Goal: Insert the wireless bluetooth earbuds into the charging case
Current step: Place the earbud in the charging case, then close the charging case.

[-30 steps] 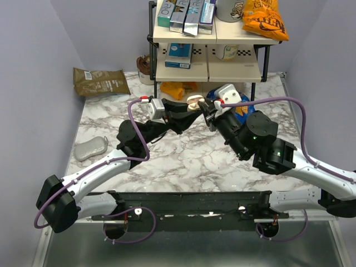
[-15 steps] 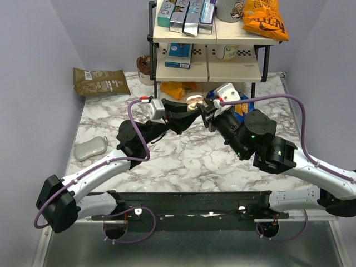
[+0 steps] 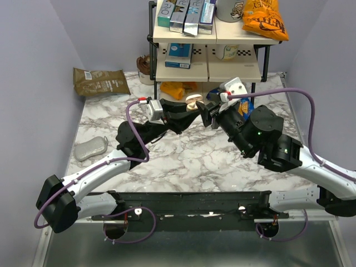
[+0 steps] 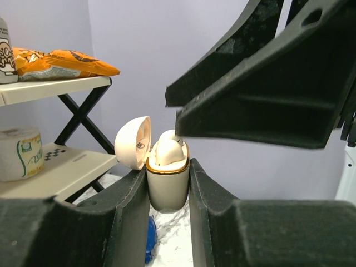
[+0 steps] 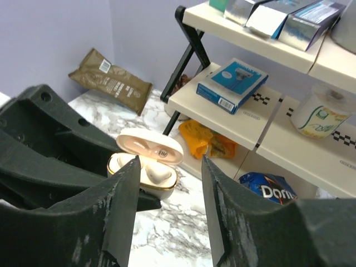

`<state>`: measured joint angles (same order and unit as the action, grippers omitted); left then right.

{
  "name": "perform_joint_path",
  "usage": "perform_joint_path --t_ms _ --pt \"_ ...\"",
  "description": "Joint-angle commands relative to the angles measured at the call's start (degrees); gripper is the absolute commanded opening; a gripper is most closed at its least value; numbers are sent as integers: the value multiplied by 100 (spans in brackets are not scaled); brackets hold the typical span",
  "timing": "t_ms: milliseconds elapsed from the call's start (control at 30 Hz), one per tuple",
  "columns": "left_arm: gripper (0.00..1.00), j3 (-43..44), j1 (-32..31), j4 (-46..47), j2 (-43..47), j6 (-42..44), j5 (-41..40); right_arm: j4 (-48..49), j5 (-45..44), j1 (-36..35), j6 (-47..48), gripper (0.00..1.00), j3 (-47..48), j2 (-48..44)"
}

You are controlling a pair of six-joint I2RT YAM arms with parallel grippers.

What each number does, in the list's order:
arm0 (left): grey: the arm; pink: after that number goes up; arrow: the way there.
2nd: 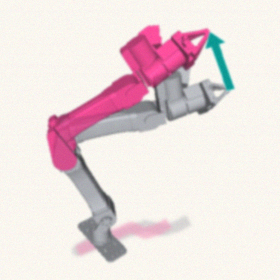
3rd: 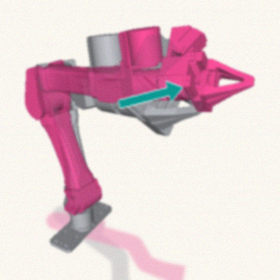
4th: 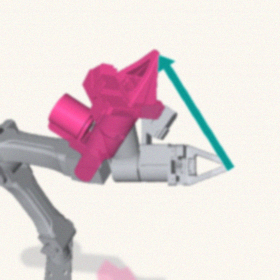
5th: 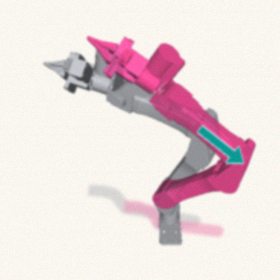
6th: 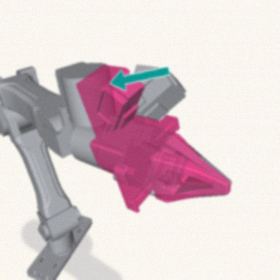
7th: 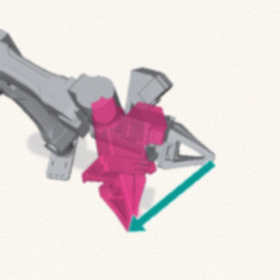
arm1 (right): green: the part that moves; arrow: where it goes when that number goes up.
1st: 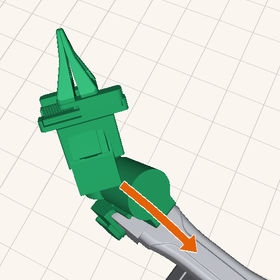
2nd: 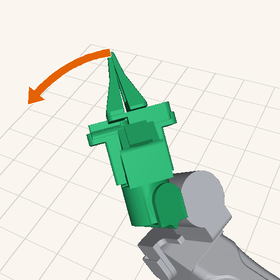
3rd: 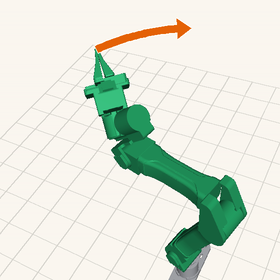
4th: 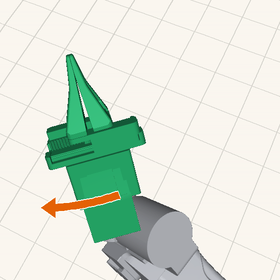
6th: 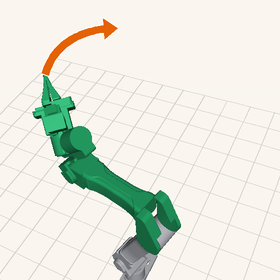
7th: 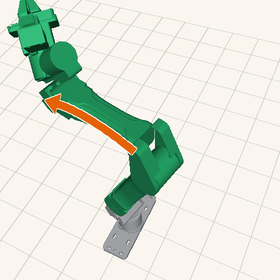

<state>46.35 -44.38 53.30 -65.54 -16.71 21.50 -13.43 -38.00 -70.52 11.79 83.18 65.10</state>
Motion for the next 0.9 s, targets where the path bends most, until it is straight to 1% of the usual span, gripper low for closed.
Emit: perform_joint_path --t_ms 0,200,333,367,433,667,867 --pt "0 -117 -35 286 120 63 -49 -81 -260 -41 -177 59 444 -76" --pt "0 -187 -36 383 120 36 -58 -19 -576 -32 -265 62 595 -269" --pt "0 -292 -36 567 138 36 73 -45 -981 12 -125 61 524 -217" --pt "0 -328 -36 637 146 27 231 -115 -1008 30 -55 61 550 -191" --pt "0 -433 -35 796 164 45 398 -535 -990 65 -54 61 699 -42" --pt "0 -627 -36 1235 112 27 1269 -1214 -674 188 -194 61 1130 318" --pt "0 -732 -79 1394 173 212 1410 -1777 -332 276 -405 62 1333 565"
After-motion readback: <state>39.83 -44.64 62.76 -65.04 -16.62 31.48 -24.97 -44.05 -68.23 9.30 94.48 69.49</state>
